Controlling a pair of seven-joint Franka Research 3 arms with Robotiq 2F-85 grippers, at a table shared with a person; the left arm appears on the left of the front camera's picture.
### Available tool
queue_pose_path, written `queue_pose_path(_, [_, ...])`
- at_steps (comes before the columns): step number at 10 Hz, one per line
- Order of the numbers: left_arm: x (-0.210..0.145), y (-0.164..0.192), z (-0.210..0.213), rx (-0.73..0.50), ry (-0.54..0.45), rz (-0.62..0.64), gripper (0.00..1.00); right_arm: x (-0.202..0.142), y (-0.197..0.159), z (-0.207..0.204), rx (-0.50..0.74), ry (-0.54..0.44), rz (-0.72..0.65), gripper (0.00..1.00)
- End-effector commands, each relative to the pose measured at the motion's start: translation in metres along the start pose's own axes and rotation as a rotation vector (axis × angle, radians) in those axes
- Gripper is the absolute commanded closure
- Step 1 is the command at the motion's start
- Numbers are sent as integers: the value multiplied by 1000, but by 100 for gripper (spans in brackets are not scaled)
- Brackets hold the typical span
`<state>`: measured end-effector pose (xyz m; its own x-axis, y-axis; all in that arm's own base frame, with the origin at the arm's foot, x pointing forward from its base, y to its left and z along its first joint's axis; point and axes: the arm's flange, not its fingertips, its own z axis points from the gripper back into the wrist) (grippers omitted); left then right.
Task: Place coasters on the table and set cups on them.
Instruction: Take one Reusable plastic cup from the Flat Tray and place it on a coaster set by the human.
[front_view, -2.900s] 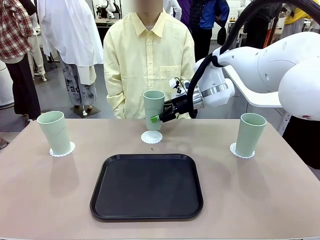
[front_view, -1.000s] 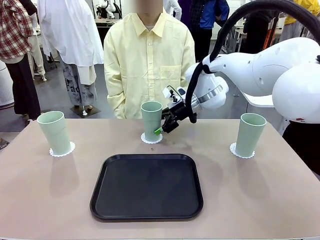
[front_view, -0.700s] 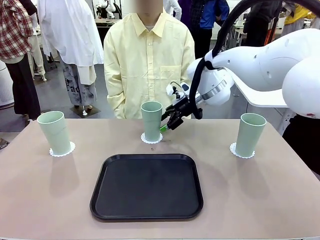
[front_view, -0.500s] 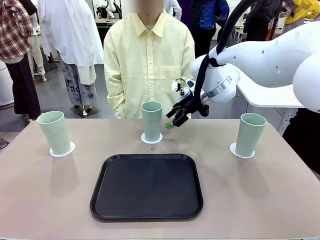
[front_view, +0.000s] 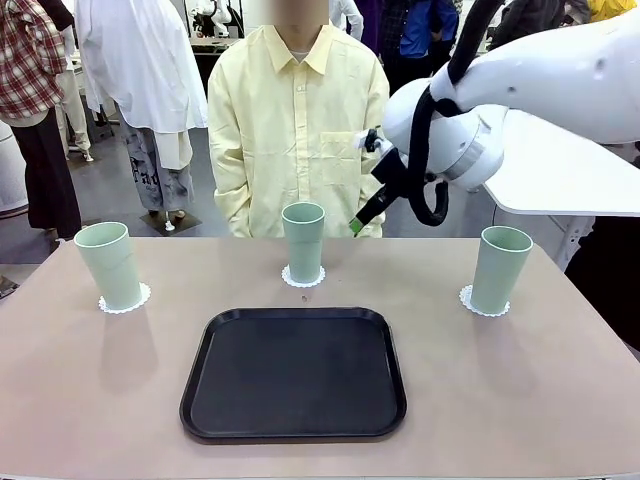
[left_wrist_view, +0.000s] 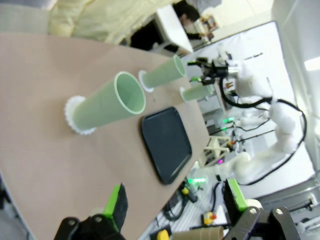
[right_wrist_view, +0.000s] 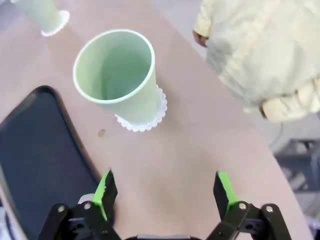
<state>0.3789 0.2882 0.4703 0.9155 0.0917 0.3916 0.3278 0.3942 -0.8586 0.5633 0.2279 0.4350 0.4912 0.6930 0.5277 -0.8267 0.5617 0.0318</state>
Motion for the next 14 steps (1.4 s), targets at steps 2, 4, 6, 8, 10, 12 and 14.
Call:
queue_pose_path(2, [0,-2,1,-4,-3,-5,0,16,50,42,-220,186,-39,0])
queue_pose_path(4, [0,-2,1,-4,-3,-5,0,30,74,60,-310,265,-35,0])
queue_pose_path(6, [0,-2,1,-4,-3,-5,0,36,88,68,-285,298,-11,0])
queue_pose_path(8, [0,-2,1,-4,-3,-5,0,28,85,73,-310,274,-5,0])
queue_pose_path(10, [0,-2,1,-4,-3,-5,0,28,85,73,-310,274,-5,0])
queue_pose_path(12, [0,-2,1,-4,-3,-5,0,28,85,73,-310,274,-5,0])
queue_pose_path(14, [0,-2,1,-4,-3,-5,0,28,85,73,-310,274,-5,0])
